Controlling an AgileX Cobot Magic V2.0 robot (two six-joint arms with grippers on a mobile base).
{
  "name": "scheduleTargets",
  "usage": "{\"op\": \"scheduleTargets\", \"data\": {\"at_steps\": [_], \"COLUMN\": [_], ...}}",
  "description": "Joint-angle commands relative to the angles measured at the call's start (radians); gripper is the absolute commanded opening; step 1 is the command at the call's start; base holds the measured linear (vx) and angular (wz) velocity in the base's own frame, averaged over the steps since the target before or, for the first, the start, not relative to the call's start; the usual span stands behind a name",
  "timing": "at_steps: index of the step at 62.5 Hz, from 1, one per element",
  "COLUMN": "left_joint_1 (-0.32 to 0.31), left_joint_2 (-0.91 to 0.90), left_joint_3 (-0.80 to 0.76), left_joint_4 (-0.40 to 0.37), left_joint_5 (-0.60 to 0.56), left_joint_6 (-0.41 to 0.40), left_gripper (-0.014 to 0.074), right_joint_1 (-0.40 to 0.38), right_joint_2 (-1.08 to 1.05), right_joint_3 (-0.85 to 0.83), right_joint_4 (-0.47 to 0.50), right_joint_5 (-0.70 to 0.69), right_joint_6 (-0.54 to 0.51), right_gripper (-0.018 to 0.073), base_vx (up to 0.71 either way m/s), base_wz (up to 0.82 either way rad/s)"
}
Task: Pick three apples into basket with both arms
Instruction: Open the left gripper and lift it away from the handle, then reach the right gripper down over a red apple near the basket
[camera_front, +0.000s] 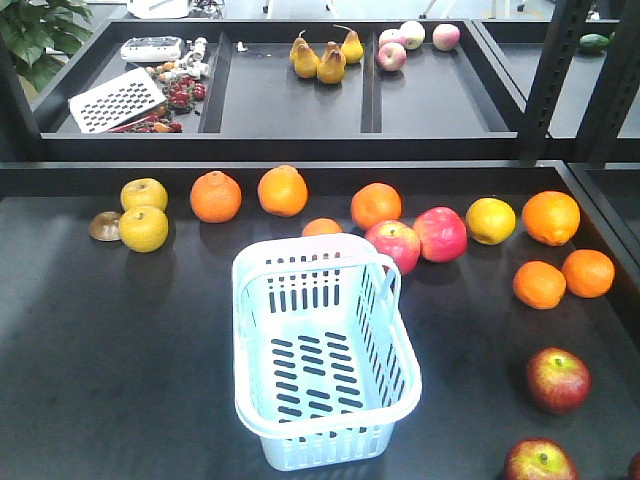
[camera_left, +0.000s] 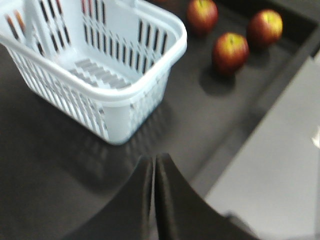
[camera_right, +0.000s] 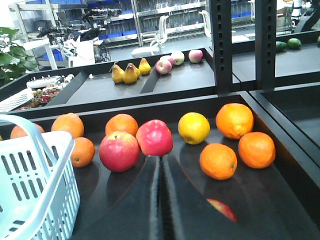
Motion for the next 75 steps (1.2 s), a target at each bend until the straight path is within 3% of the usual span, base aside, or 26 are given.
{"op": "scheduleTargets", "data": {"at_steps": [1, 7, 21, 26, 37, 43, 53, 59, 65, 71, 75], "left_joint_1": [-0.002, -0.002, -0.002, -0.002, -0.002, -0.002, -0.002, -0.002, -0.002, -0.002, -0.002], "left_joint_2": [-0.043, -0.056, -0.056, -0.056, -0.056, -0.056, -0.056, -0.056, -0.056, -0.056, -0.056], "left_joint_3": [-0.025, -0.025, -0.025, -0.025, -0.025, -0.025, -0.025, -0.025, -0.025, -0.025, -0.025], "left_joint_4": [-0.090, -0.086, -0.084, -0.084, -0.084, -0.084, -0.084, -0.084, -0.084, -0.084, -0.084], "left_joint_5": [-0.134, -0.131, -0.102, -0.102, -0.102, -0.103, -0.103, -0.103, -0.103, -0.103, -0.103], "left_joint_6": [-0.002, -0.002, -0.002, -0.002, -0.002, -0.002, -0.002, -0.002, -0.002, -0.002, -0.002], "left_gripper": [-0.0008, -0.0008, -0.0008, -0.0008, -0.0008, -0.0006, -0.0006, -0.0006, -0.0006, -0.0006, -0.0006], "right_joint_1": [0.001, 0.001, 0.001, 0.001, 0.001, 0.001, 0.001, 0.001, 0.001, 0.001, 0.001], "right_joint_2": [-0.013, -0.013, -0.013, -0.011, 0.120, 0.258, 0.517, 0.648, 0.745, 0.803, 0.834], "right_joint_3": [0.013, 0.013, -0.014, -0.091, -0.375, -0.530, -0.720, -0.771, -0.780, -0.778, -0.778], "right_joint_4": [-0.009, 0.036, 0.283, 0.307, 0.204, 0.197, 0.206, 0.237, 0.282, 0.286, 0.278], "right_joint_5": [-0.106, -0.151, -0.251, -0.127, 0.284, 0.506, 0.715, 0.750, 0.694, 0.650, 0.645], "right_joint_6": [0.001, 0.008, 0.007, -0.005, -0.082, -0.143, -0.242, -0.310, -0.388, -0.395, -0.404], "right_gripper": [-0.0006, -0.0006, -0.0004, -0.0004, -0.0004, -0.0004, 0.0032, 0.0153, 0.0364, 0.0567, 0.0652], "base_vx": [0.00, 0.00, 0.00, 0.00, 0.00, 0.00, 0.00, 0.00, 0.00, 0.00, 0.00], "base_wz": [0.00, 0.00, 0.00, 0.00, 0.00, 0.00, 0.00, 0.00, 0.00, 0.00, 0.00]}}
